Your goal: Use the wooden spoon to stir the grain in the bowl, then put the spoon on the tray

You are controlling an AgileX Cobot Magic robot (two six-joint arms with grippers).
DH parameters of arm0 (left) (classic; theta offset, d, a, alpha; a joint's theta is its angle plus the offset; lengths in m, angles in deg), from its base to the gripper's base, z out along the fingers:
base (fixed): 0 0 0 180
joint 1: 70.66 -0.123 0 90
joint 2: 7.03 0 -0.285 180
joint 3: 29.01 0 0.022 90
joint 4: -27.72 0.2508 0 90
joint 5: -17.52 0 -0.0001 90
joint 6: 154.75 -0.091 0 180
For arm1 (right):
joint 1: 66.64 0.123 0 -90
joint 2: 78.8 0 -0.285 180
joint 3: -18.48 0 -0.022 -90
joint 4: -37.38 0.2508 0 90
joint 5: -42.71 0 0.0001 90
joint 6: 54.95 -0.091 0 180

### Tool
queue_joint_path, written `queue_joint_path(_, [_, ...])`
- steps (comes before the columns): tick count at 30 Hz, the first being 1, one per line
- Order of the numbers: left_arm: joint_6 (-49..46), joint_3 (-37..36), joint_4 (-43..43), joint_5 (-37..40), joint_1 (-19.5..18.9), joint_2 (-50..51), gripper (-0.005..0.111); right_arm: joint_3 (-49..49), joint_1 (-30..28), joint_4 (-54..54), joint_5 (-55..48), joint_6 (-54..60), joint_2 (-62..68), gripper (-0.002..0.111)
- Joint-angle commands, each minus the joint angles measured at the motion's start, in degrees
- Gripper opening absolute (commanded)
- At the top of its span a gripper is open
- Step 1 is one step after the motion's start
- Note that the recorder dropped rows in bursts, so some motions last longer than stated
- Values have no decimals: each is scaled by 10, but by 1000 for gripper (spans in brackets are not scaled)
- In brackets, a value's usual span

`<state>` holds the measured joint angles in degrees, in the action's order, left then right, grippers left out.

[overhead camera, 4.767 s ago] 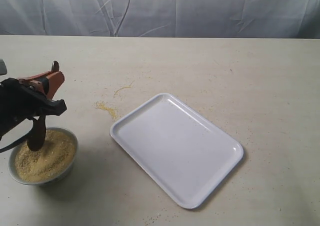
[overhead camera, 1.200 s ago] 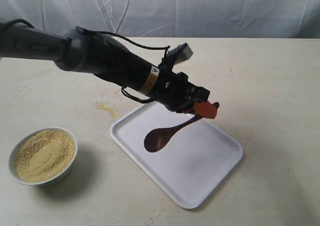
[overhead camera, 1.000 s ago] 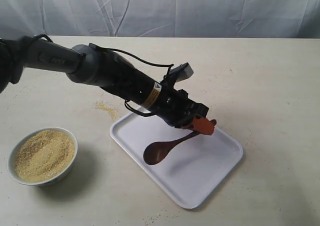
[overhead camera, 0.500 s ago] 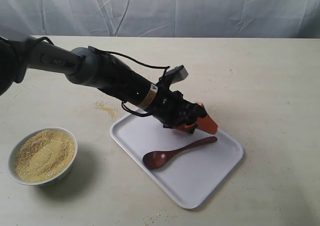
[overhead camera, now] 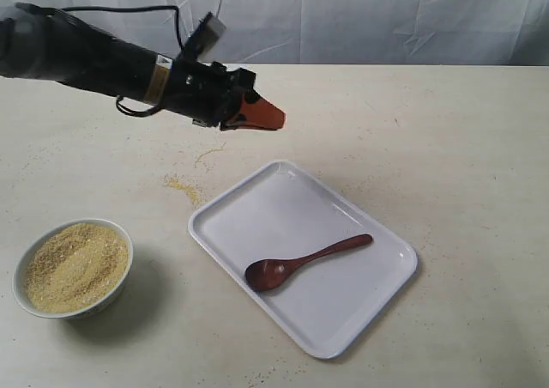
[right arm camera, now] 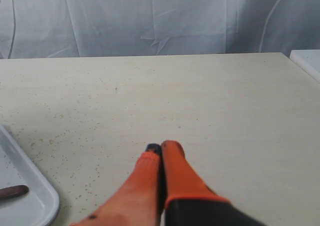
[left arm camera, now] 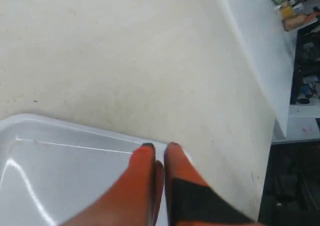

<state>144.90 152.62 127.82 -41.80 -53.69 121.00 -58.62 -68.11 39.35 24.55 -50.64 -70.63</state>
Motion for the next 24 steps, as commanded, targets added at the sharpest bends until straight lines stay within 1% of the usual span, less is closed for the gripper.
queue_joint_path(1, [1, 4, -2, -54, -52, -18, 0, -1, 2, 0, 8, 0, -4, 0])
queue_joint_path(5, [1, 1, -2, -41, -92, -37, 0, -1, 2, 0, 8, 0, -4, 0])
queue_joint_path(8, [1, 1, -2, -3, -117, -60, 0, -1, 2, 0, 8, 0, -4, 0])
queue_joint_path(11, [1, 1, -2, 48, -129, -93, 0, -1, 2, 0, 8, 0, -4, 0])
queue_joint_path(14, [-5, 1, -2, 109, -130, -144, 0, -1, 2, 0, 8, 0, -4, 0])
queue_joint_path(16, [-52, 1, -2, 142, -127, -191, 0, -1, 2, 0, 8, 0, -4, 0])
queue_joint_path(19, [-142, 1, -2, 221, -117, -259, 0, -1, 2, 0, 8, 0, -4, 0])
queue_joint_path(21, [-223, -1, -2, 303, -116, -300, 0, -1, 2, 0, 8, 0, -4, 0])
queue_joint_path(24, [-373, -24, -2, 457, -118, -351, 0, -1, 2, 0, 8, 0, -4, 0])
